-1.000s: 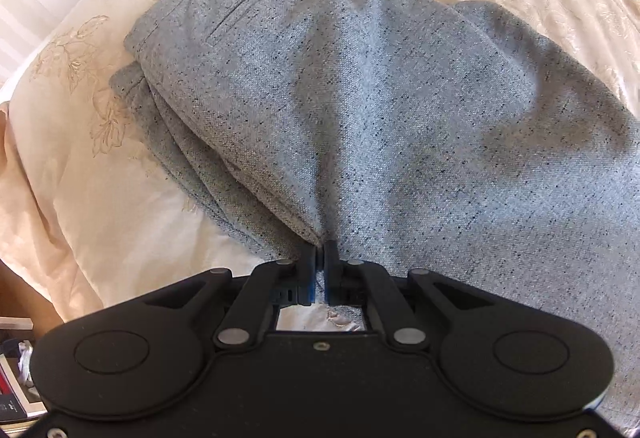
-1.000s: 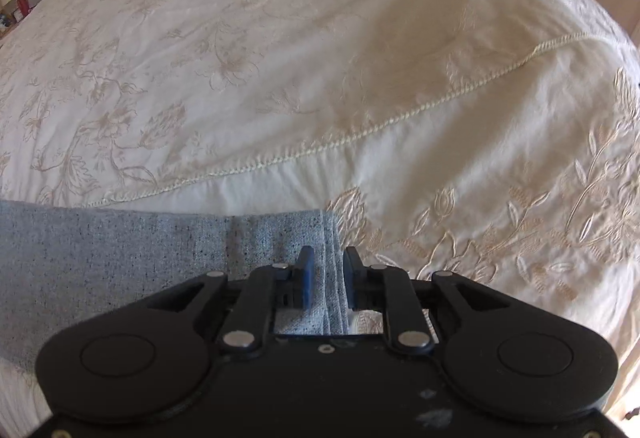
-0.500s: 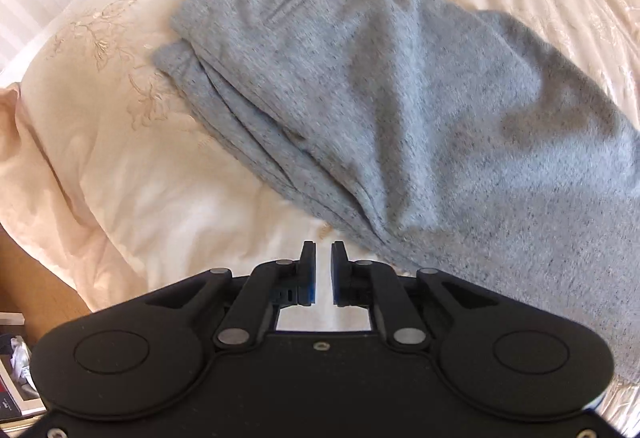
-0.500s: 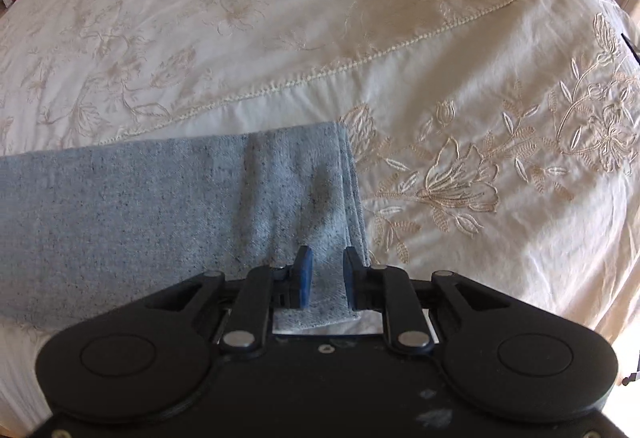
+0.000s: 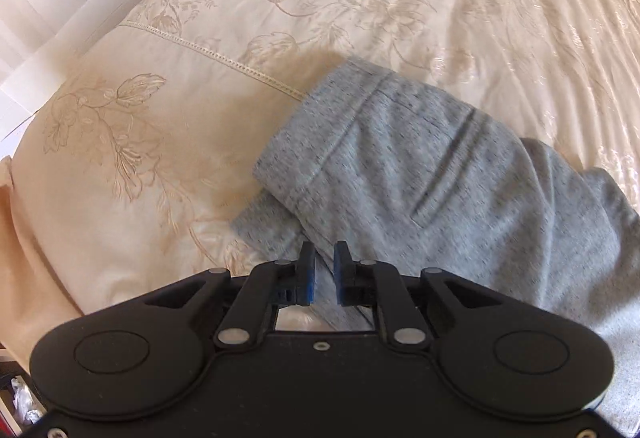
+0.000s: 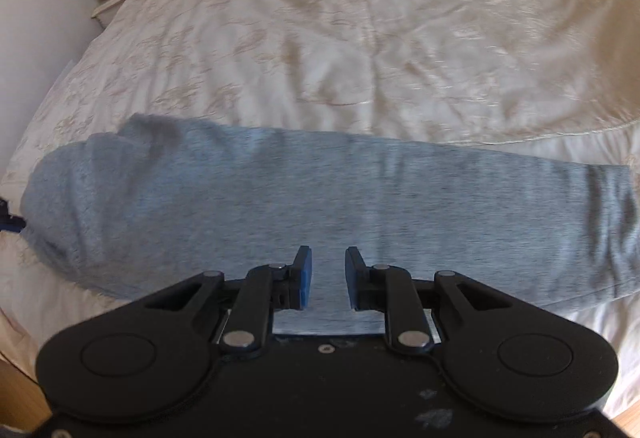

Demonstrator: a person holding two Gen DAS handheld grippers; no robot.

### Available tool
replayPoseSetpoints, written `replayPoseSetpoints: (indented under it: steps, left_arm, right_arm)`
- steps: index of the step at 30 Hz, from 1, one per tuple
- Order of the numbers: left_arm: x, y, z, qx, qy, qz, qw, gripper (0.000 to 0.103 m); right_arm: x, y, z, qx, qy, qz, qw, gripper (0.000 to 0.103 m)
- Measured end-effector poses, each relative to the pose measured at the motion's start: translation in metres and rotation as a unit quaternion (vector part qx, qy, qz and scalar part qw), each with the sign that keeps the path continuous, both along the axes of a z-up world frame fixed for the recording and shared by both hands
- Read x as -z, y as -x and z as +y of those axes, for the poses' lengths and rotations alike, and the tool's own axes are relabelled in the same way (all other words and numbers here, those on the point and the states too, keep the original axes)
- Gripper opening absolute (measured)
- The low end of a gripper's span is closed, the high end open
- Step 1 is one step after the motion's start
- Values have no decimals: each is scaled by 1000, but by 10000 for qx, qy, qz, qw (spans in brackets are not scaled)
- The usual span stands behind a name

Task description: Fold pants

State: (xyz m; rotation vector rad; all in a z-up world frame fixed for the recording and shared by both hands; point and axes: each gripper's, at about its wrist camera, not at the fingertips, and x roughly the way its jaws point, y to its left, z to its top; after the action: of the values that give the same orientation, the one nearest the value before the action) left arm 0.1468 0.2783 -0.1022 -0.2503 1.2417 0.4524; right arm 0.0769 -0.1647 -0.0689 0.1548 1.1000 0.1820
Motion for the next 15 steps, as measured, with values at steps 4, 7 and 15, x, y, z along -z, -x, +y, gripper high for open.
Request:
replayPoseSetpoints:
  steps: [4, 7, 15]
  left_arm:
    - [4, -19, 28, 284, -179, 46, 9994, 19]
    - [4, -26, 45, 429, -58, 6, 9991, 19]
    - [21, -51, 61, 894, 302, 253, 9952, 43]
  right_arm:
    - [2, -3, 107, -807, -195, -34, 9965, 22]
    - [5, -8, 180, -1339, -210, -76, 9907, 22]
    - [19, -23, 298, -2403, 69, -230, 9704, 26]
